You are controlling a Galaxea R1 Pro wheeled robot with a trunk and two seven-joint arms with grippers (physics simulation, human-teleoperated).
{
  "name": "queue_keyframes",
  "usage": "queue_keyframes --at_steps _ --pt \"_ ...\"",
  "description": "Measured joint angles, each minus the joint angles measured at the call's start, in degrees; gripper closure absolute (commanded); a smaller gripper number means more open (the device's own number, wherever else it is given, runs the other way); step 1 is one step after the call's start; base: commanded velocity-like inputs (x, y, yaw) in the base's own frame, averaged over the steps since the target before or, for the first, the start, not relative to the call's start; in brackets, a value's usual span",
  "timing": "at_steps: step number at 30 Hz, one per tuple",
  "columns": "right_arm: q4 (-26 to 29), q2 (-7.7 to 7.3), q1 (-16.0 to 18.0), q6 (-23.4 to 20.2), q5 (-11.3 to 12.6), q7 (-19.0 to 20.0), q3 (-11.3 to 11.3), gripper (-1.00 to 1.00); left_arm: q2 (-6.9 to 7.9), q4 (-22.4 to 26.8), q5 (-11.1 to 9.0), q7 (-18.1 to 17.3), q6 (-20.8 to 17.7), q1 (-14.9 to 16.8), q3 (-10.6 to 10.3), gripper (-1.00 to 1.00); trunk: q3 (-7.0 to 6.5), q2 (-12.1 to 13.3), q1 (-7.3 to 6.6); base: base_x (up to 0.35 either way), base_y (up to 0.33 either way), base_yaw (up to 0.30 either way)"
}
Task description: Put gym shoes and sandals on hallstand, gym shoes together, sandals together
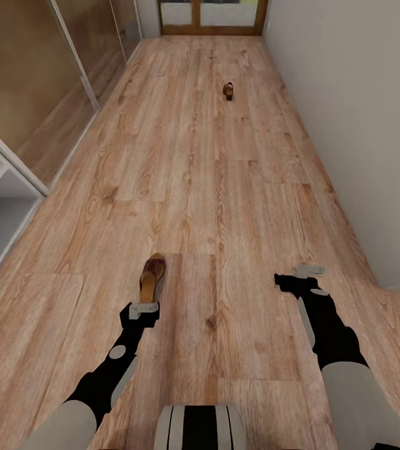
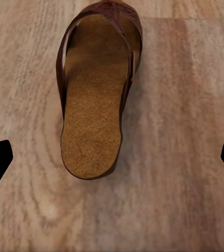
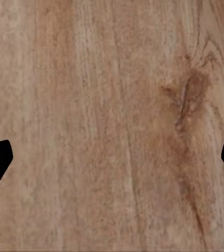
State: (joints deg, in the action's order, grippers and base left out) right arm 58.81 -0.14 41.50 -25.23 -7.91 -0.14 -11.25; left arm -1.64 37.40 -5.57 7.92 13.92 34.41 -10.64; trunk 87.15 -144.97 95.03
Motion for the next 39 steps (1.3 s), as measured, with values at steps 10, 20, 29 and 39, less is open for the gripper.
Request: queue_keyframes --at_steps 10,20,29,39 --pt "7.0 0.08 0.0 0.0 0.0 0.0 -0.1 -1.0 0.0 0.0 0.0 0.0 0.0 0.0 -0.1 -1.0 0.02 0.0 0.0 0.0 0.0 0.0" --pt "7.2 0.07 0.0 0.0 0.0 0.0 0.0 -1.0 0.06 0.0 -0.1 0.0 0.0 0.0 -0.1 -1.0 1.83 -0.1 0.19 0.0 0.0 0.0" --pt "7.5 0.07 0.0 0.0 0.0 0.0 0.0 -1.0 0.09 0.0 -0.1 0.0 0.0 0.0 0.0 -1.0 4.62 -0.2 0.42 0.0 0.0 0.0" --pt "9.2 0.08 0.0 0.0 0.0 0.0 -0.1 -1.0 0.09 0.0 0.0 0.0 0.0 0.0 0.0 -1.0 6.99 -0.3 0.62 0.0 0.0 0.0"
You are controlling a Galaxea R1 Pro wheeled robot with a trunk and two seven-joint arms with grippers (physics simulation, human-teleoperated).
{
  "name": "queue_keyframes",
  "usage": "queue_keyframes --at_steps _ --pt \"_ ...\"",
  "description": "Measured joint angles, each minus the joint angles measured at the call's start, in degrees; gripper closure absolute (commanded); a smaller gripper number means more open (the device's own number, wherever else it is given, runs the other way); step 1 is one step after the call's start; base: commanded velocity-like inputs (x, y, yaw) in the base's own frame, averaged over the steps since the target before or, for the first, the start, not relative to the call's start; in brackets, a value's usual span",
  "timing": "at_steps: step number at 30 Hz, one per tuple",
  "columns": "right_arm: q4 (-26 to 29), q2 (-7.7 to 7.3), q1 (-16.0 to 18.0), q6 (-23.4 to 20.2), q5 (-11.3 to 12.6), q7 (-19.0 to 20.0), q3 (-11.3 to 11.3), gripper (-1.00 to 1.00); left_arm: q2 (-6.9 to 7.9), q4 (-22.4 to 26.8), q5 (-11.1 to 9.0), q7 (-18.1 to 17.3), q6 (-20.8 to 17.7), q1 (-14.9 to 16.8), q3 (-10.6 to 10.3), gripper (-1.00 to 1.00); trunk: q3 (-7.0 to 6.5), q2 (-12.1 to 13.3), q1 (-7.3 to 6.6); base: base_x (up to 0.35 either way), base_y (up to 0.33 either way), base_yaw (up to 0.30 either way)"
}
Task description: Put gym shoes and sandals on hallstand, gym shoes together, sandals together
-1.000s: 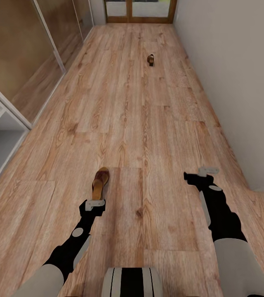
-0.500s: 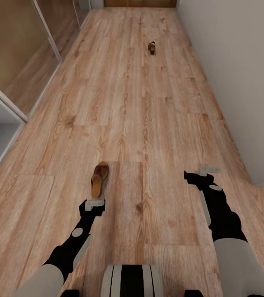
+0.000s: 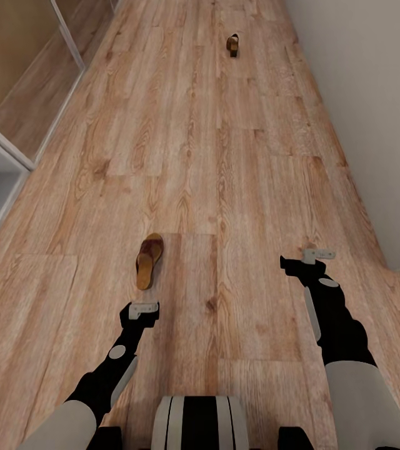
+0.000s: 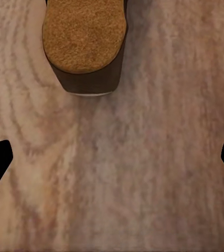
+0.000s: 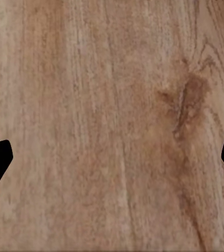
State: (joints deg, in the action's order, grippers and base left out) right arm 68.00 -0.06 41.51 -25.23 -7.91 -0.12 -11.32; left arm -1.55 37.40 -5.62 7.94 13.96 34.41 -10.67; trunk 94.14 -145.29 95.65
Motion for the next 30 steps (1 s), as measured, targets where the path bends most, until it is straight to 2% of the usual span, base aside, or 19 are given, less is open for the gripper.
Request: queue_keyframes --at_steps 10,20,30 --pt "0.1 -0.02 0.0 0.0 0.0 0.0 0.0 -1.0 0.0 0.0 0.0 0.0 1.0 0.0 0.0 -1.0 0.02 0.0 0.0 0.013 0.0 0.0" --pt "0.5 -0.02 0.0 0.0 0.0 0.0 0.0 -1.0 0.0 0.0 0.0 0.0 1.1 0.0 0.0 -1.0 0.02 0.0 -0.03 0.255 0.0 0.0" --pt "0.5 0.01 0.0 0.0 0.0 0.0 0.0 -1.0 0.0 0.0 0.0 0.0 1.1 0.0 0.0 -1.0 0.02 0.0 -0.02 0.089 0.0 0.0"
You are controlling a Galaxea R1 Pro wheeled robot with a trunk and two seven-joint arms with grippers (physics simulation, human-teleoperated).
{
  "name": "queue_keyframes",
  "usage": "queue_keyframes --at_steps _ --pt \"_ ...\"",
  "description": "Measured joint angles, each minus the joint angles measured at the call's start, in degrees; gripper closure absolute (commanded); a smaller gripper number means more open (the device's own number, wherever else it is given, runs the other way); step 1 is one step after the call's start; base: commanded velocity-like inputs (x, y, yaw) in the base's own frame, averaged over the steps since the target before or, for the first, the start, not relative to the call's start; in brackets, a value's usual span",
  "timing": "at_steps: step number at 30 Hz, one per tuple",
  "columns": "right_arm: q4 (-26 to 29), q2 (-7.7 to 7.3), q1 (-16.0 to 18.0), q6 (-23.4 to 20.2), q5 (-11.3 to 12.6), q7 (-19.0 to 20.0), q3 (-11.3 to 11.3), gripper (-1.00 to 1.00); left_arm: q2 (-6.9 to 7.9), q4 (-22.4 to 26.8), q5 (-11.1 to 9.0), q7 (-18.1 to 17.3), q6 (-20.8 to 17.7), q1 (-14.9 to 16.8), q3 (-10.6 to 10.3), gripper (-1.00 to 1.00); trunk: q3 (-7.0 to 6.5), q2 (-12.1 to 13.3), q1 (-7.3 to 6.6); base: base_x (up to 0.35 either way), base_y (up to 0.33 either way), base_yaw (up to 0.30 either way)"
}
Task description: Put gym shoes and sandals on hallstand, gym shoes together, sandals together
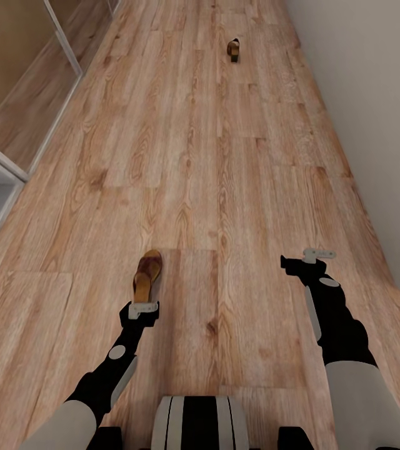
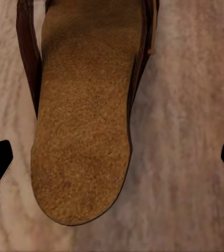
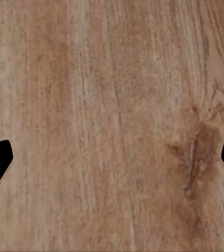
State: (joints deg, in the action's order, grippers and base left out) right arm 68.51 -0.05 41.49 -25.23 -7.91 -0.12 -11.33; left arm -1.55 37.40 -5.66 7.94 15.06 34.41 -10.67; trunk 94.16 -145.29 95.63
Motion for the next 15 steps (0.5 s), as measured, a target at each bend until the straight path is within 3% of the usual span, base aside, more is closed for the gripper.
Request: queue_keyframes --at_steps 15 --pt "-0.1 -0.02 0.0 0.5 0.0 0.1 0.1 -1.0 0.0 0.0 0.0 0.0 0.0 0.0 0.0 -1.0 0.0 0.0 0.02 0.03 0.0 0.0"
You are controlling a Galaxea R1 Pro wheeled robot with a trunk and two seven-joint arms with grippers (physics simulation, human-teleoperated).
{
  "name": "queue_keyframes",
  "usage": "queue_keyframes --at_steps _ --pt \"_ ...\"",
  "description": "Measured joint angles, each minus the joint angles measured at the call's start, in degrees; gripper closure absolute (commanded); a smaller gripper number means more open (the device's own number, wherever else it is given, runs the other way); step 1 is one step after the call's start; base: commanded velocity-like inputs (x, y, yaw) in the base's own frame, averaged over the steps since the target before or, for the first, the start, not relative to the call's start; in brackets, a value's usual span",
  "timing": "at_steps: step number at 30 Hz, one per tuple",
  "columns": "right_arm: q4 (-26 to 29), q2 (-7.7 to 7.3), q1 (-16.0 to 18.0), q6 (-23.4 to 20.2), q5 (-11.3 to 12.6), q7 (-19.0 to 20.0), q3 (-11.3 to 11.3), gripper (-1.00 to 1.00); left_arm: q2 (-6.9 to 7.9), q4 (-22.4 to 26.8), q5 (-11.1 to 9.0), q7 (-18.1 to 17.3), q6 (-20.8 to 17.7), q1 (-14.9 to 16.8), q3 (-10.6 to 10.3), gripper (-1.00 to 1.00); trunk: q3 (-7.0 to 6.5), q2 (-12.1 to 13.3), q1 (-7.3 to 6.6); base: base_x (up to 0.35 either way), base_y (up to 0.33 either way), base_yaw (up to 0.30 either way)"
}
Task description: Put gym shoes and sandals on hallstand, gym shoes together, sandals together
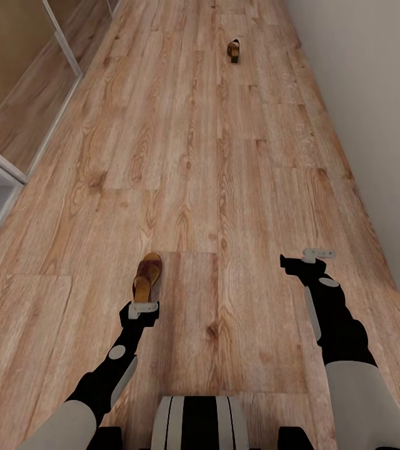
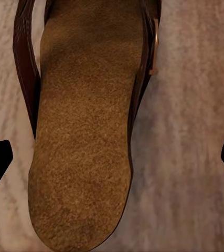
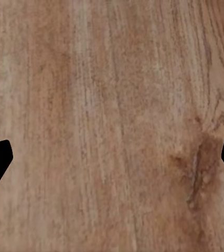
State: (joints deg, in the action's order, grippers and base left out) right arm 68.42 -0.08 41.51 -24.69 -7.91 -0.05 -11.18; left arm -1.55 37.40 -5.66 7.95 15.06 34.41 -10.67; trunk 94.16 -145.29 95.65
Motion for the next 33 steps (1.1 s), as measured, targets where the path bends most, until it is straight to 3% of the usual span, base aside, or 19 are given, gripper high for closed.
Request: queue_keyframes --at_steps 15,31,33 --pt "1.9 0.0 0.0 0.1 0.0 -0.1 0.2 -1.0 0.24 0.0 0.0 0.0 0.0 0.0 0.0 -1.0 0.18 0.0 0.0 0.0 0.0 0.0" --pt "3.5 0.05 0.0 0.1 0.0 -0.1 0.2 -1.0 1.73 0.0 0.0 0.0 0.0 0.0 0.0 -1.0 5.05 -0.2 0.41 0.0 0.0 0.0" --pt "3.5 0.06 0.0 0.1 0.0 -0.1 0.2 -1.0 1.79 0.0 0.0 0.0 0.0 0.0 0.0 -1.0 5.14 -0.2 0.41 0.0 0.0 0.0"
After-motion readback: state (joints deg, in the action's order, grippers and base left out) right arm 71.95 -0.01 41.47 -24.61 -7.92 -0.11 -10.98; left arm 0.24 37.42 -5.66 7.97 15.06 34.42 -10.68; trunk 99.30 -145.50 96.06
